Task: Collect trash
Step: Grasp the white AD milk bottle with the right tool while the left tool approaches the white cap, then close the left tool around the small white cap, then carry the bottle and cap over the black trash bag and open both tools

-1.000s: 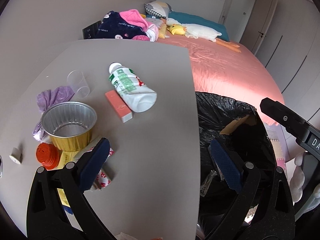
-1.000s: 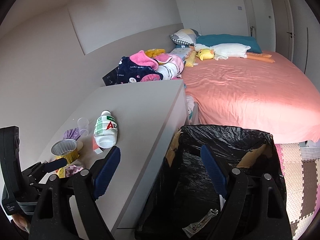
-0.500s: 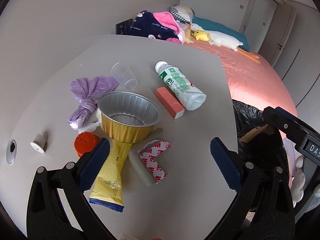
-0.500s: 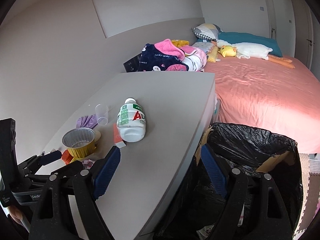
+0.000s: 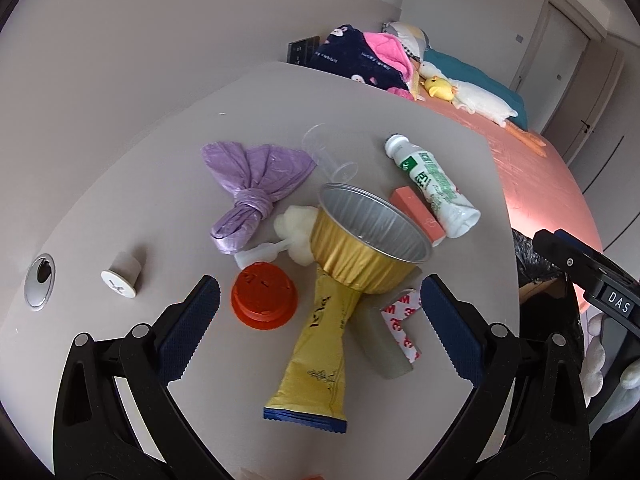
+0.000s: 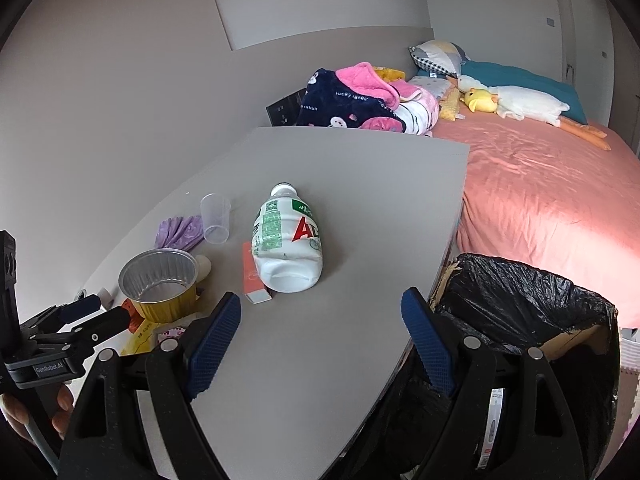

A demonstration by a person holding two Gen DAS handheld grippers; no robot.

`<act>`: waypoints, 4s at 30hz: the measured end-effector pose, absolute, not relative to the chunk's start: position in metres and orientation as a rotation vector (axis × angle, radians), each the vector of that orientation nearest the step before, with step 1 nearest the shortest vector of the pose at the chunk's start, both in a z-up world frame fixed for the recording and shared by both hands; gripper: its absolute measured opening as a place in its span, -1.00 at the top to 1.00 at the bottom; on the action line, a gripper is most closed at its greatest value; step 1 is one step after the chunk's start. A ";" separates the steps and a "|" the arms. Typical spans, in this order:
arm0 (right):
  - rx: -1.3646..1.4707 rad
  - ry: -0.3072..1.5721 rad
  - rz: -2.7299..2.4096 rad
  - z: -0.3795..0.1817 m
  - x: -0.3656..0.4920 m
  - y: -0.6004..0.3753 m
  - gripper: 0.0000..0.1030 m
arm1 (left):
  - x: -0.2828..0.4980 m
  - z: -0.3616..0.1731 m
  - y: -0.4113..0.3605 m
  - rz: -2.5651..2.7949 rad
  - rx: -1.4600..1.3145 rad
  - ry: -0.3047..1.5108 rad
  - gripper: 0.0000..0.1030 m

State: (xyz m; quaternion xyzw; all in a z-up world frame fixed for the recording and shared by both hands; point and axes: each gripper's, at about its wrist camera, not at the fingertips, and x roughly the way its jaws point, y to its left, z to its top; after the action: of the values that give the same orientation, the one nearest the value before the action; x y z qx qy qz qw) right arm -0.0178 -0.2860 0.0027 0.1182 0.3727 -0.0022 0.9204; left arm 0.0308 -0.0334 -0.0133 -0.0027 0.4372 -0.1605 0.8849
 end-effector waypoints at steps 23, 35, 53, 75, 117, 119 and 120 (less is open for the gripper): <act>0.183 0.890 0.071 -0.029 0.077 -0.260 -0.61 | 0.073 -0.039 0.063 -0.058 -0.056 0.961 -0.89; 0.203 0.947 0.028 -0.048 0.115 -0.260 -0.31 | 0.084 -0.062 0.075 0.011 -0.043 0.999 -0.30; 0.199 0.944 0.020 -0.050 0.099 -0.265 -0.21 | 0.077 -0.052 0.075 0.003 -0.012 0.946 0.49; 0.209 0.895 0.010 -0.029 0.062 -0.275 -0.21 | 0.055 -0.039 0.074 -0.019 -0.017 0.904 -0.60; 0.243 0.796 -0.054 0.012 -0.028 -0.333 -0.21 | 0.025 0.010 -0.087 -0.340 0.119 0.824 0.41; 0.245 0.790 -0.065 0.014 -0.035 -0.337 -0.21 | 0.021 0.010 -0.100 -0.366 0.131 0.818 0.41; 0.245 0.786 -0.071 0.015 -0.038 -0.340 -0.21 | 0.020 0.010 -0.104 -0.375 0.134 0.816 0.41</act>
State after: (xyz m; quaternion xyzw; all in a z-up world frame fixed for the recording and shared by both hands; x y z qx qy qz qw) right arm -0.0383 -0.3399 0.0154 0.1193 0.3819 -0.0345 0.9158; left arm 0.0200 -0.1042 0.0104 0.0645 0.3943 -0.1809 0.8987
